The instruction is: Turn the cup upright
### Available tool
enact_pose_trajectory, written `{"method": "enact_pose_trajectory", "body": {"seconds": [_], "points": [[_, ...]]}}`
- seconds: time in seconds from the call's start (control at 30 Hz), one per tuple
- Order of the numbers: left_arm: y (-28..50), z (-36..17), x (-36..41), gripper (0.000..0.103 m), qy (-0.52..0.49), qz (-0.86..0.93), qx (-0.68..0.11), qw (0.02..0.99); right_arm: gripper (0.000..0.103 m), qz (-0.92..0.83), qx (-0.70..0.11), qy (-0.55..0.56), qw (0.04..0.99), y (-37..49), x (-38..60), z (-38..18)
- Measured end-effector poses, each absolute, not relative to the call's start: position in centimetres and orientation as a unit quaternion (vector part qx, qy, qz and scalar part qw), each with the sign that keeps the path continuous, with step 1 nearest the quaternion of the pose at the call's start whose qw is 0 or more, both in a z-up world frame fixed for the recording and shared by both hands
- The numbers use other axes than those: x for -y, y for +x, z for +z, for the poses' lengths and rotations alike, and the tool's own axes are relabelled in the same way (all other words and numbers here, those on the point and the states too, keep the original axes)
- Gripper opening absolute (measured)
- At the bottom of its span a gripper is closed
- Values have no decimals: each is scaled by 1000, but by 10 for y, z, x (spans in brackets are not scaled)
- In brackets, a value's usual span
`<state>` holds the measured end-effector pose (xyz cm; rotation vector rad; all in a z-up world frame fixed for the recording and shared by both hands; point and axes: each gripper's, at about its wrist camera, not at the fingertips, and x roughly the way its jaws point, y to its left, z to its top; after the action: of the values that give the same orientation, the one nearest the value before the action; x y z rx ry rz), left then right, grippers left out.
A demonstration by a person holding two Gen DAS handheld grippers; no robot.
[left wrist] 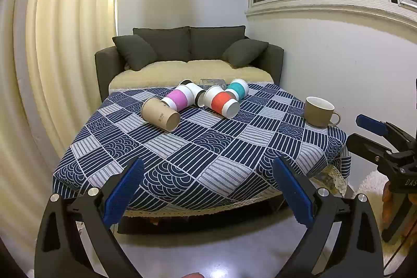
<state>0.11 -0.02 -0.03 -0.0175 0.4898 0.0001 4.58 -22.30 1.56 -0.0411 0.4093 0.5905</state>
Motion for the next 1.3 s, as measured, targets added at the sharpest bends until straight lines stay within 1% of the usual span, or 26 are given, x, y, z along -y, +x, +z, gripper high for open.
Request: {"method": "enact_pose_trajectory", "body": {"seconds": [1.3], "points": [[2, -2, 0, 96, -7, -1, -246, 969, 98, 291, -203, -22, 935, 44, 224, 12]]}}
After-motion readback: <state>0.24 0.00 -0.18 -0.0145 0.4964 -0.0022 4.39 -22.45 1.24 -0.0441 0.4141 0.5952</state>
